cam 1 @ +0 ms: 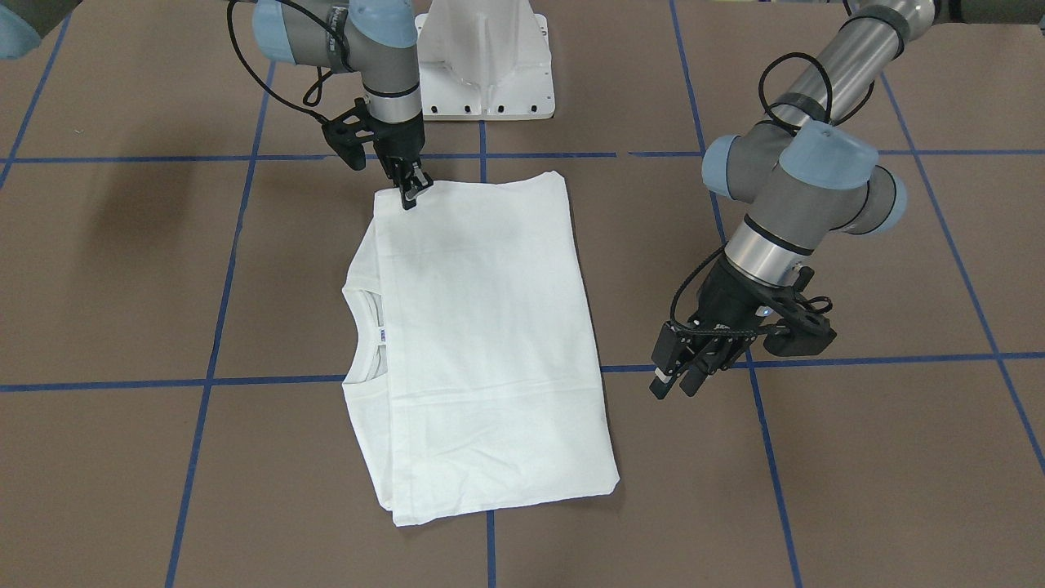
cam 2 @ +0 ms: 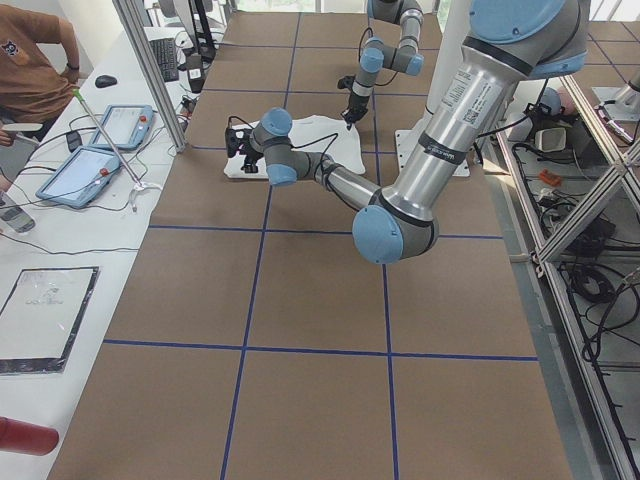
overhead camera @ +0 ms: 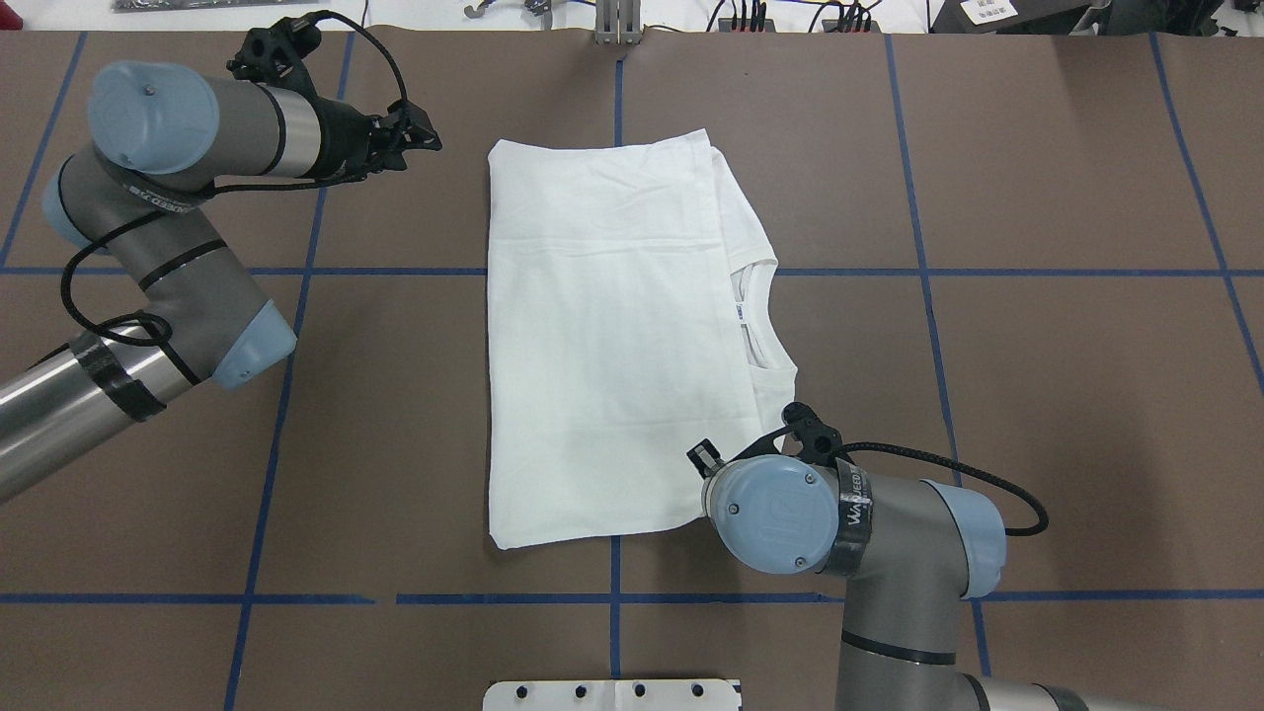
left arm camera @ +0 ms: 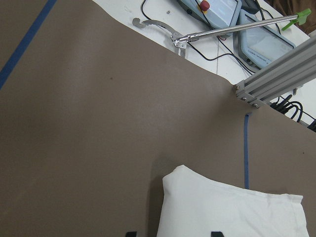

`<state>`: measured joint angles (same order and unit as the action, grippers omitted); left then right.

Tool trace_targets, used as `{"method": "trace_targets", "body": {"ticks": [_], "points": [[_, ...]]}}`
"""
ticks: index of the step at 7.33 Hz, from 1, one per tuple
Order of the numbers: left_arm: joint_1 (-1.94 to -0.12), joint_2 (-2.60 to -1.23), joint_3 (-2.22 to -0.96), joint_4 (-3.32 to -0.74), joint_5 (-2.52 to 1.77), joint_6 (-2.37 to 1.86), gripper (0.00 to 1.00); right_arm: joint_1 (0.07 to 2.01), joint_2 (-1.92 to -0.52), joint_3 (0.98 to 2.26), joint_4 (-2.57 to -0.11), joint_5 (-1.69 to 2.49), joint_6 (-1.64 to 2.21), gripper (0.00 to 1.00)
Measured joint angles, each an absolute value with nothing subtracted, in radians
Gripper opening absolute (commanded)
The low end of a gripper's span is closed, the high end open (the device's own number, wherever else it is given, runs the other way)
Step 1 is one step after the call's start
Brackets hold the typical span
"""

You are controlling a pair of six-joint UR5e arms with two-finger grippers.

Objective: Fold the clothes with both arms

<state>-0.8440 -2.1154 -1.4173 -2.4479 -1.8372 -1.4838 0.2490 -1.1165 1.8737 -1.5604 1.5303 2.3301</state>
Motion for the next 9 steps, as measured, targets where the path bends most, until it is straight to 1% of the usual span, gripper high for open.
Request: {"method": "trace_targets", "body": {"ticks": [2,3,5,7,8,9], "points": [[-0.83,-2.106,-1.459,-2.445,-1.872,-1.54,0.59,0.248,-1.128,1.906,-1.57,1.535,2.336,0.0],[-0.804,-2.083,-1.502,-2.442,-1.877,-1.6,0.59,0.24,-1.134,1.916,-1.571,1.535,2.341,0.0],[-0.711,-1.992,-1.637,-2.424,-1.855,-1.744,0.59,0.213,-1.184,1.973,-1.572,1.536,2.349,0.0],[-0.53,-1.925,-1.818,-2.253,-1.714,-1.899,0.59,0.187,-1.224,2.017,-1.572,1.547,2.369,0.0],[-0.414,-1.915,-1.888,-2.142,-1.62,-1.969,0.59,0.179,-1.229,2.024,-1.572,1.55,2.374,0.0],[-0.306,-1.908,-1.922,-2.064,-1.539,-2.026,0.6,0.175,-1.23,2.028,-1.572,1.552,2.376,0.0]]}}
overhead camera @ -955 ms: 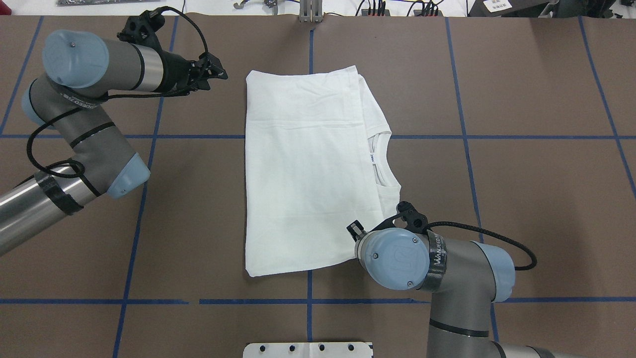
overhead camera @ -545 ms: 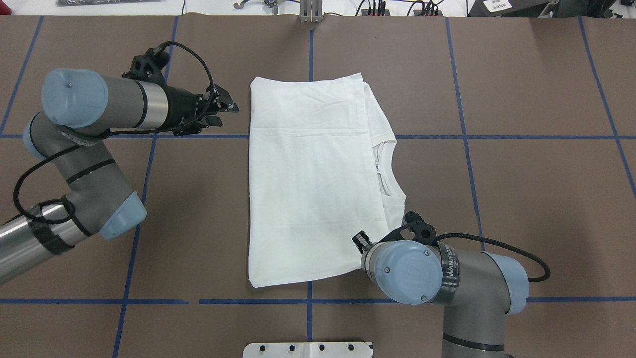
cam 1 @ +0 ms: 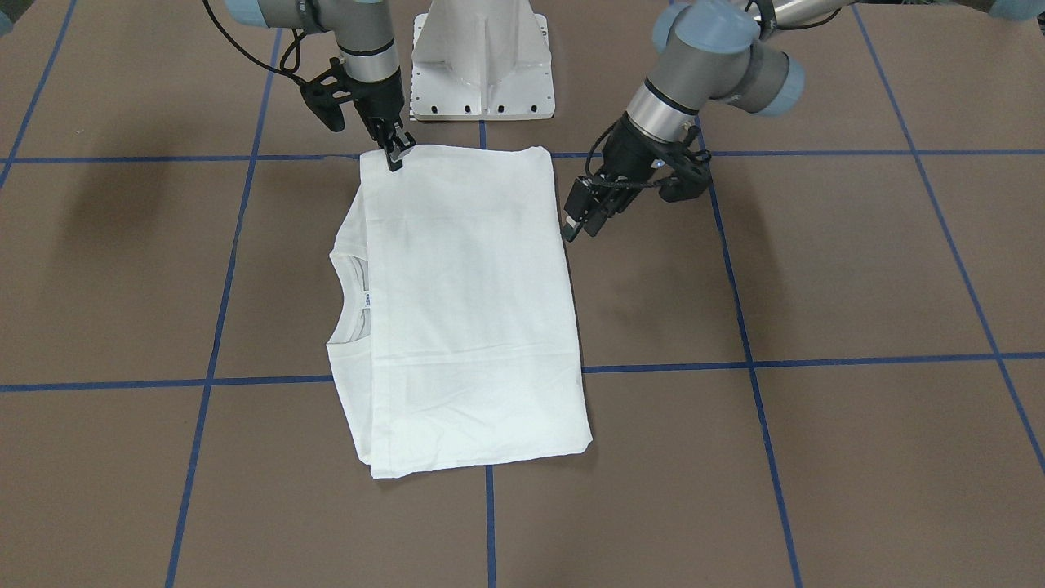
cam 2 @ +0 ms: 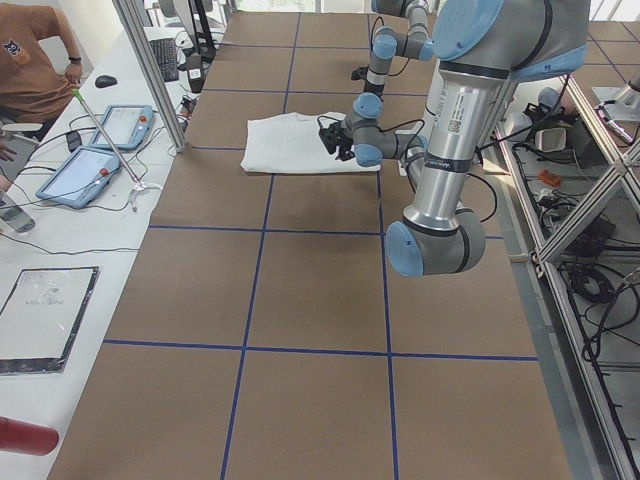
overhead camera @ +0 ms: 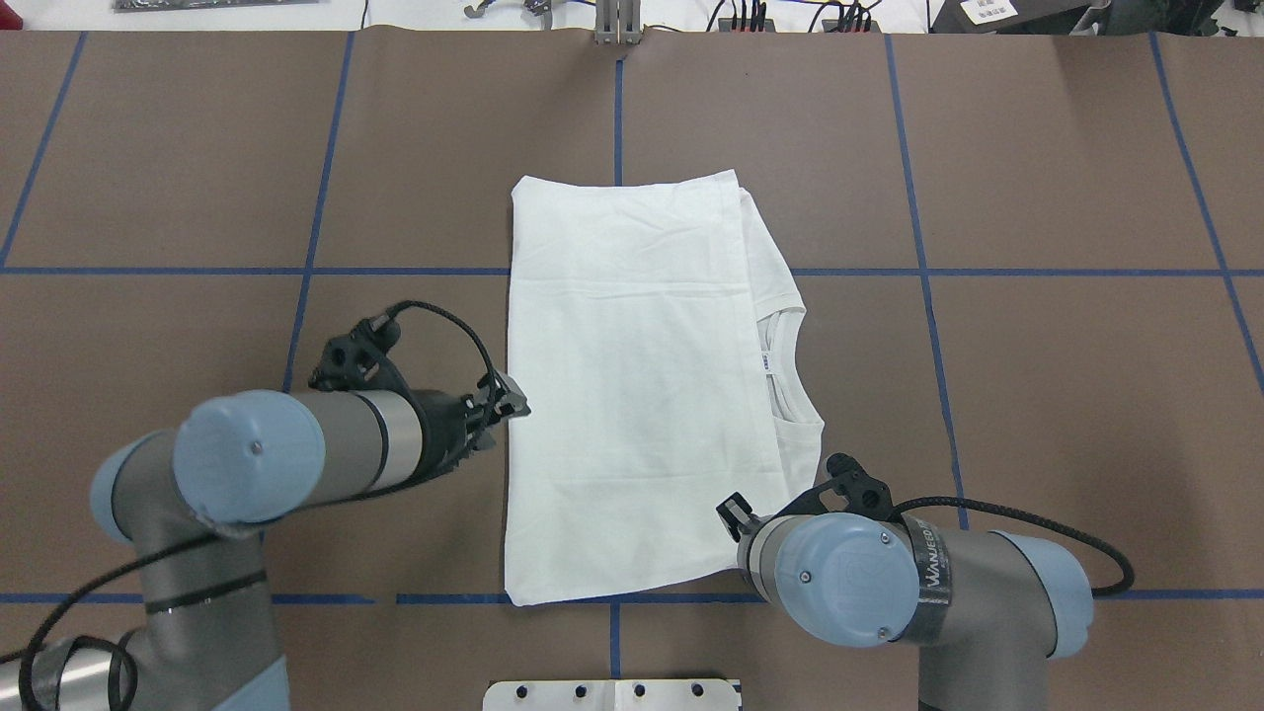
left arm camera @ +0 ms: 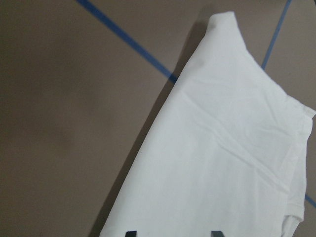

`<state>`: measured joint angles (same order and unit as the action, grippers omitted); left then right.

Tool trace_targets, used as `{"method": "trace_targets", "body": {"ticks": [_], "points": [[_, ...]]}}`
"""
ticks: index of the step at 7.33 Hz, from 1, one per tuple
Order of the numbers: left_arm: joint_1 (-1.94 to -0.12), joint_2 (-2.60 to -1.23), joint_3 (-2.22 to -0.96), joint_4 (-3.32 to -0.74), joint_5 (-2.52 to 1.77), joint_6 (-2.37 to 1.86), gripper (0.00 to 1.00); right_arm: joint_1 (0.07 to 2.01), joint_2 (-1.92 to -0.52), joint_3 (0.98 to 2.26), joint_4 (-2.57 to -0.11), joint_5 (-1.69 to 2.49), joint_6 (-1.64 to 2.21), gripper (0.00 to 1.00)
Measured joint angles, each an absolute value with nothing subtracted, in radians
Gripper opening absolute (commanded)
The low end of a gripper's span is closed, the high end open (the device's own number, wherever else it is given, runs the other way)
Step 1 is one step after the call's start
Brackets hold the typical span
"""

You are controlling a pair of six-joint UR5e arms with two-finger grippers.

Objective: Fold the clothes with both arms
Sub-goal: 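Lower the left gripper to the other near corner and grasp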

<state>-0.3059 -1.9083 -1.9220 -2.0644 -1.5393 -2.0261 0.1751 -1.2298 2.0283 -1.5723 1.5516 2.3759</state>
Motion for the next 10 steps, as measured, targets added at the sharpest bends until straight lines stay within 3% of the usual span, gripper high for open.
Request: {"method": "trace_targets", "body": {"ticks": [2,6,7,8,10], "points": [[-0.179,-1.89,-1.939,-1.988,-1.46,-2.087,0.61,0.173,-1.23,2.033,-1.572,1.552,2.377,0.0],[-0.101,-1.873,-1.934,-1.97,-1.444,-2.132,0.6,0.172,-1.227,2.037,-1.572,1.552,2.376,0.0],[-0.095,-1.873,-1.932,-1.97,-1.444,-2.136,0.41,0.172,-1.227,2.037,-1.572,1.552,2.376,0.0],[-0.089,-1.873,-1.931,-1.97,-1.443,-2.142,0.0,0.172,-1.228,2.037,-1.572,1.552,2.376,0.0],[-0.087,-1.875,-1.935,-1.971,-1.443,-2.166,0.0,0.173,-1.226,2.038,-1.572,1.552,2.377,0.0]]}}
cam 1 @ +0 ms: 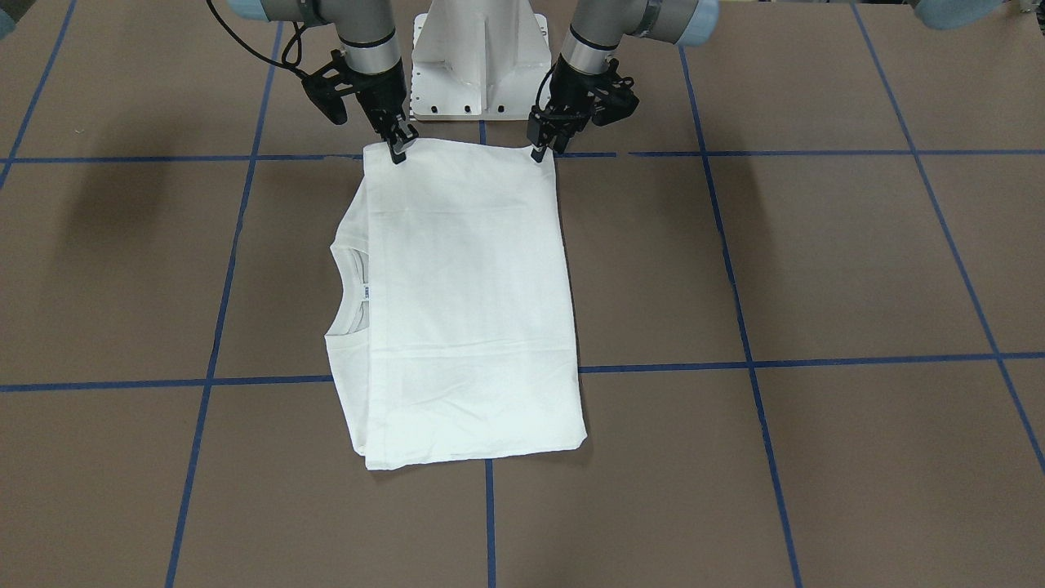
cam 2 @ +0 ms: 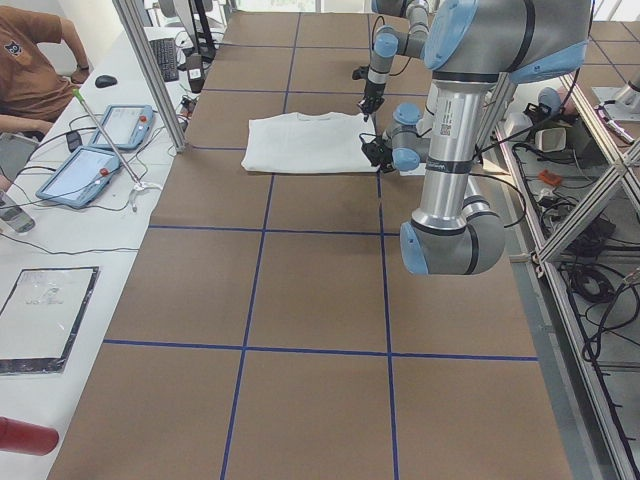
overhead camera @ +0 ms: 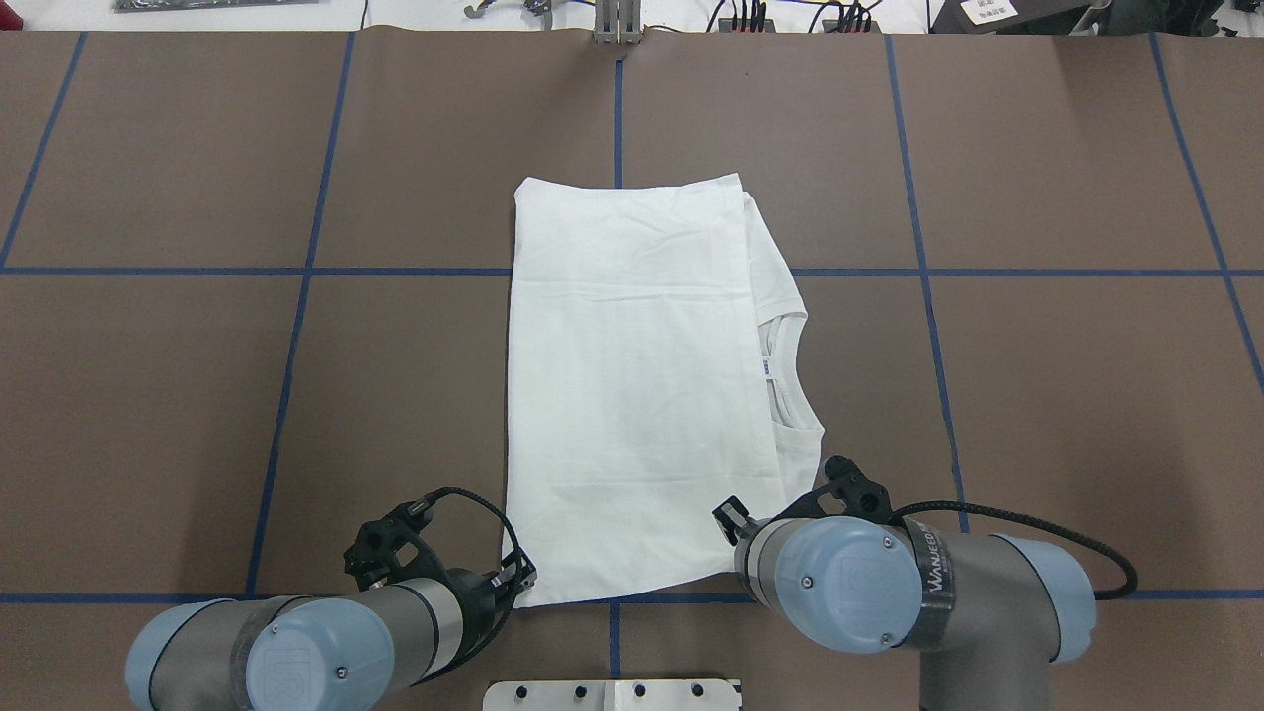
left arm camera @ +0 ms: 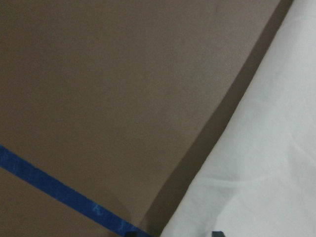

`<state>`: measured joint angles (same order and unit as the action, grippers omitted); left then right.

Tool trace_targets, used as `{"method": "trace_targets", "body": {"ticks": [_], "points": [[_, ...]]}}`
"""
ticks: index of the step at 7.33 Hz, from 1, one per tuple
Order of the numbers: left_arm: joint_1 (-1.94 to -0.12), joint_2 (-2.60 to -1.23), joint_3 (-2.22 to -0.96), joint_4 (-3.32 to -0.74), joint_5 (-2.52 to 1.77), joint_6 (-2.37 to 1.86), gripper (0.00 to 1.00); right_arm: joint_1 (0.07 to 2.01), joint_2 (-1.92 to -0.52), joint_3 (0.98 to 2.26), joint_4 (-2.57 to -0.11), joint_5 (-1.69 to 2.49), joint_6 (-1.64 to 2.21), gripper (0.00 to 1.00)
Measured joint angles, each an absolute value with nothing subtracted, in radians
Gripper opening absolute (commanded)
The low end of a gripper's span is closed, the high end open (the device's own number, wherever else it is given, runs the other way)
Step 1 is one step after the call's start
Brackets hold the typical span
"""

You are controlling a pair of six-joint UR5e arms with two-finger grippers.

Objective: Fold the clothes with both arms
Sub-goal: 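Lower the left gripper to the other near corner and grasp, then lift both near corners and fold them over toward the collar with both grippers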

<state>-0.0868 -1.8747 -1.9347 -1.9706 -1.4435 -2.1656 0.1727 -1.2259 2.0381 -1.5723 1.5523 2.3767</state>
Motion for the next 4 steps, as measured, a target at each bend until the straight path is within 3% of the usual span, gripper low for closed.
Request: {"method": "trace_targets", "body": {"ticks": [4], "points": [[-0.091,-1.875,-2.014,-1.961,-1.443,-2.172,0.0,0.172,-1.233,2.057,-1.574,1.553,2.377,0.0]]}}
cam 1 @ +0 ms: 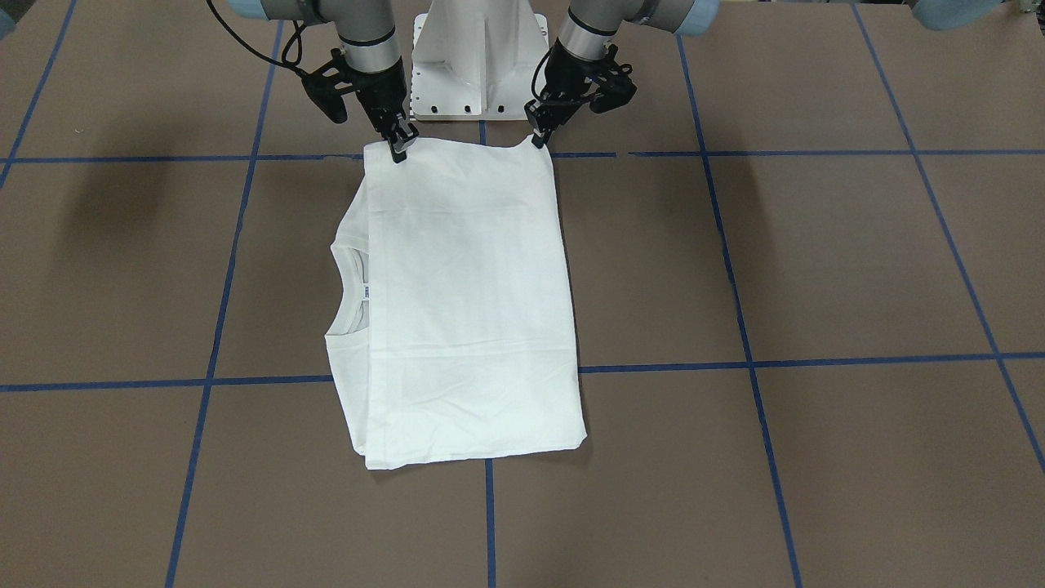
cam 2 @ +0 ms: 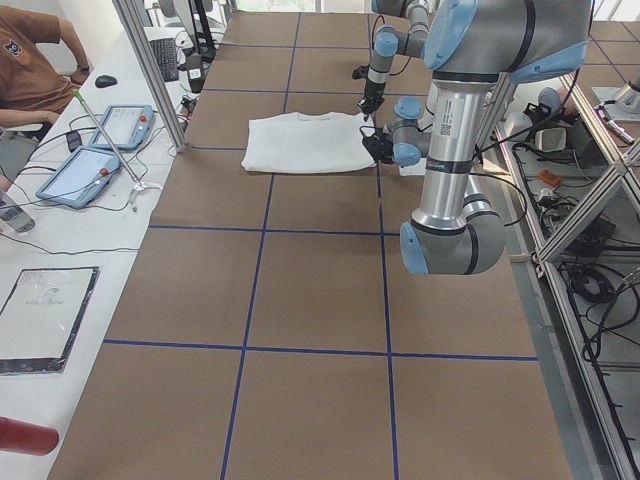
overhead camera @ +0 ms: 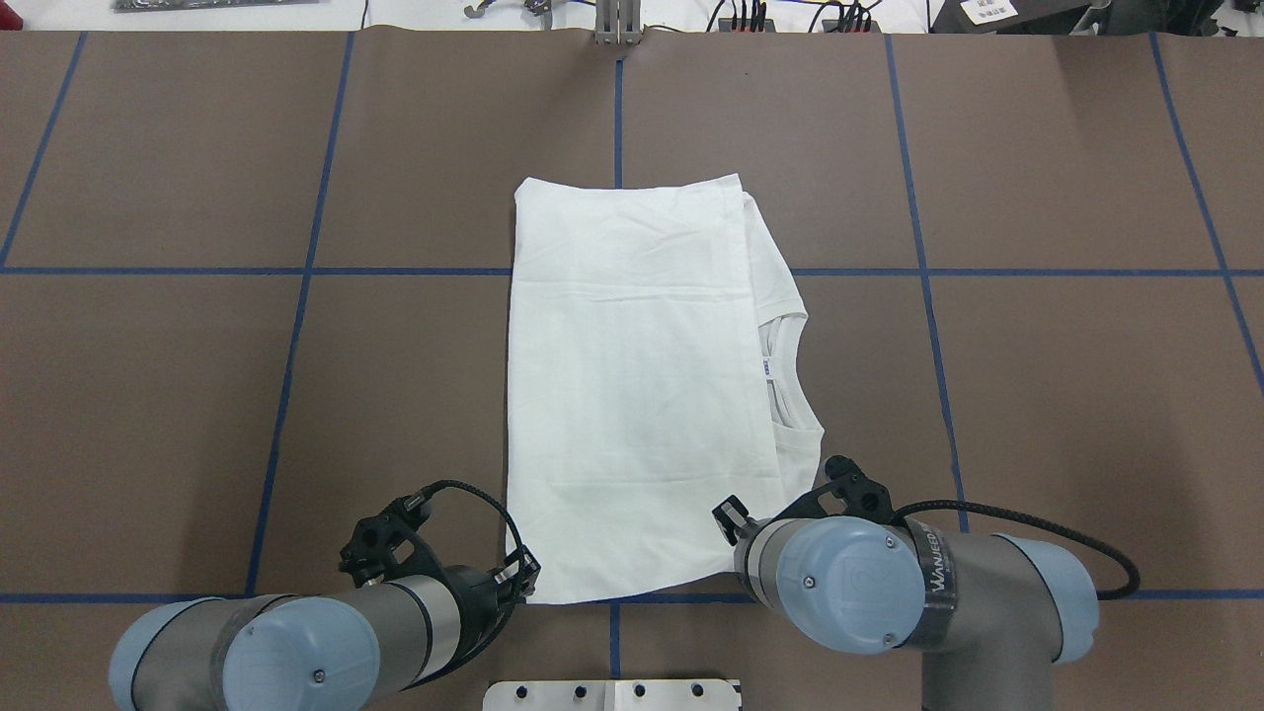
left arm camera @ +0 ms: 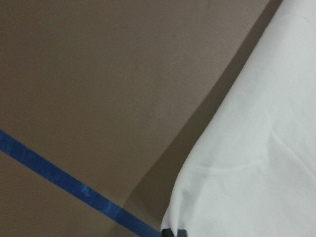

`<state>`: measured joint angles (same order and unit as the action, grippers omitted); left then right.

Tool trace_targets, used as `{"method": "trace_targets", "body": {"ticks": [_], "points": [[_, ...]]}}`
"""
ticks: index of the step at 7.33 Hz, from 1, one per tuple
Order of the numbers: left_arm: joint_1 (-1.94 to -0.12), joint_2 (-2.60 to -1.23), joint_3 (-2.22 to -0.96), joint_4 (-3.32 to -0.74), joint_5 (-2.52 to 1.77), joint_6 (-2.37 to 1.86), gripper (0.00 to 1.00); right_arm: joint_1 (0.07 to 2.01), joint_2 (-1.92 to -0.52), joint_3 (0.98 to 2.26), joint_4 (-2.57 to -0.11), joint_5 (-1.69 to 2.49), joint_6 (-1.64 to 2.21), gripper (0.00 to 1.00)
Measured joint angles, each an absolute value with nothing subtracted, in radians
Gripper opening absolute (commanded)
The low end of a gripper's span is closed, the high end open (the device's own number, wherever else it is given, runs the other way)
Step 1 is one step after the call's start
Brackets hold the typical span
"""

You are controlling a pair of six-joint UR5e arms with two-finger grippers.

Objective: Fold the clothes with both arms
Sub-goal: 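Lift both near corners and fold them over toward the collar with both grippers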

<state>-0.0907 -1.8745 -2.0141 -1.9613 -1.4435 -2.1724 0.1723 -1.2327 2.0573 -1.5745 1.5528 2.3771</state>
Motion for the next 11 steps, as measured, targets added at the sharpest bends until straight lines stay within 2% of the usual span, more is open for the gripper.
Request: {"method": "trace_targets", "body": {"ticks": [3,5,8,11], "points": [[-0.117,-1.896,-2.146,-1.884,-1.448,-2.154,0.0,0.194,-1.252,2.204,-1.642,1.562,2.375,0.0],[-0.278,-1.958,-2.118,-1.868,-1.494,-2.022,0.0,0.302,-1.213,2.188,-1.649,1.58,2.326,0.0],[-0.545,-2.087,-1.87,-1.932,-1.609,-1.824,0.0,0.54,-1.033,1.907,-1.618,1.694,2.119,0.0],[-0.656,-2.221,-1.578,-2.09,-1.639,-1.756,0.0,0.7,-0.808,1.548,-1.552,1.788,1.986,0.0]]}}
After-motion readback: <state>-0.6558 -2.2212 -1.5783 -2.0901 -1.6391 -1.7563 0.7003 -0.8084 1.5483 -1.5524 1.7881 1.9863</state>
